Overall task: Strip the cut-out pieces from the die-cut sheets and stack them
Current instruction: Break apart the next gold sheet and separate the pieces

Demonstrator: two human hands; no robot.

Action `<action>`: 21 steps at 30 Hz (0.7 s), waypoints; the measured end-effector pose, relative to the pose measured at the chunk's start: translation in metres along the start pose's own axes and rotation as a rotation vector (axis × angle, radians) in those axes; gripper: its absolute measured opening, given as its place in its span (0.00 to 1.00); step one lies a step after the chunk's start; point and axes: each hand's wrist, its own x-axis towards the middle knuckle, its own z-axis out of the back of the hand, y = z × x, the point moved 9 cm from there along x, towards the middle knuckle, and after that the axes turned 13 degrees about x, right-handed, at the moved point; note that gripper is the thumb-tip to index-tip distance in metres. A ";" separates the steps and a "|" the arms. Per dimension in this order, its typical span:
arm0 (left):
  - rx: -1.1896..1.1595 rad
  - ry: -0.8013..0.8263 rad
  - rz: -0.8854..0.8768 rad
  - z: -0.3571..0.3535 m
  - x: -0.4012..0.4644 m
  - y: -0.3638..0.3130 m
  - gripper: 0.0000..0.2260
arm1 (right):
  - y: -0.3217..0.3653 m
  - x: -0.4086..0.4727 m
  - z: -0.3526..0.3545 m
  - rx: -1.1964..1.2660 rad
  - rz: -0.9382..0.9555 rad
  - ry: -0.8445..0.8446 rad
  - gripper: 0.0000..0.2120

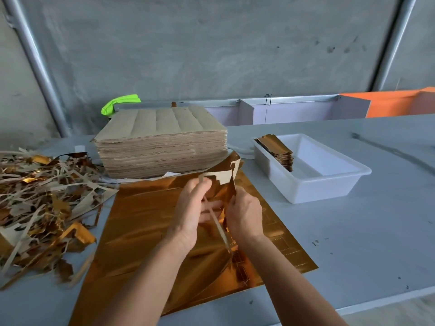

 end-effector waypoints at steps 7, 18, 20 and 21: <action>0.362 -0.142 -0.258 0.010 -0.004 -0.047 0.28 | 0.021 -0.008 -0.012 -0.301 0.143 0.048 0.04; 0.533 -0.232 0.019 0.042 0.013 -0.024 0.11 | 0.033 -0.027 -0.032 -0.409 0.270 0.205 0.07; 0.523 -0.158 0.076 0.044 0.015 -0.014 0.03 | 0.032 -0.028 -0.029 -0.394 0.272 0.210 0.08; 0.500 -0.113 0.122 0.044 0.013 -0.008 0.05 | 0.031 -0.028 -0.026 -0.390 0.272 0.204 0.09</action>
